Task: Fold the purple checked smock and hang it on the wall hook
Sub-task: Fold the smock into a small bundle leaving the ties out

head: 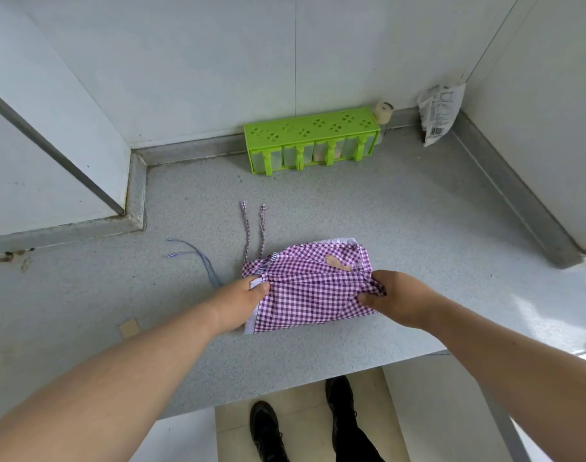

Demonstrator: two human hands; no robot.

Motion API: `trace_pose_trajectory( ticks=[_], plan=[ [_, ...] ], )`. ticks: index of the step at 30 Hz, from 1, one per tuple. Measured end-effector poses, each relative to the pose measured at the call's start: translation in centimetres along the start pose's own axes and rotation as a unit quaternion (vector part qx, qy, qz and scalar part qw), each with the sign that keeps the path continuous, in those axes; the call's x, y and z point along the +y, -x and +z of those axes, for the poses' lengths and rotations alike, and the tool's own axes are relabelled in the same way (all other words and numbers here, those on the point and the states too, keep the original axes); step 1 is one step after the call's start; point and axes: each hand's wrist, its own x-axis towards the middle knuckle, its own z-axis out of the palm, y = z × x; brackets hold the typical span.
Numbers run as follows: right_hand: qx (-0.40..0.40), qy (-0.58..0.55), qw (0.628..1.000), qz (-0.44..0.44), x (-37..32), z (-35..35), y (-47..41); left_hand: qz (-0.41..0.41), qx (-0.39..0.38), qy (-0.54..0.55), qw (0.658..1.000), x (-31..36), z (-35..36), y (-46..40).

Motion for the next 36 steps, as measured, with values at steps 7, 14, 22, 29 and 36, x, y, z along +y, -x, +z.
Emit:
trace_pose_trajectory(
  ticks=[7, 14, 22, 29, 36],
  plan=[
    [0.035, 0.076, 0.996, -0.030, -1.7, -0.2, -1.7, -0.043, 0.025, 0.102, 0.994, -0.5, 0.6, -0.5],
    [0.068, 0.108, 0.991, 0.026, -4.3, -0.5, -5.4, -0.060, 0.109, 0.147, 0.981, -0.2, 0.5, -1.2],
    [0.060, 0.149, 0.986, 0.052, -5.5, 0.0, -7.6, 0.214, 0.159, -0.396, 0.878, 0.4, -0.1, -1.4],
    [0.071, 0.154, 0.984, 0.053, -5.6, 0.0, -8.8, 0.153, 0.052, -0.443, 0.882, 1.9, 1.7, -4.4],
    [0.079, 0.163, 0.980, 0.077, -5.5, 0.5, -10.0, 0.170, 0.112, -0.456, 0.866, 0.6, 2.4, -5.6]
  ],
)
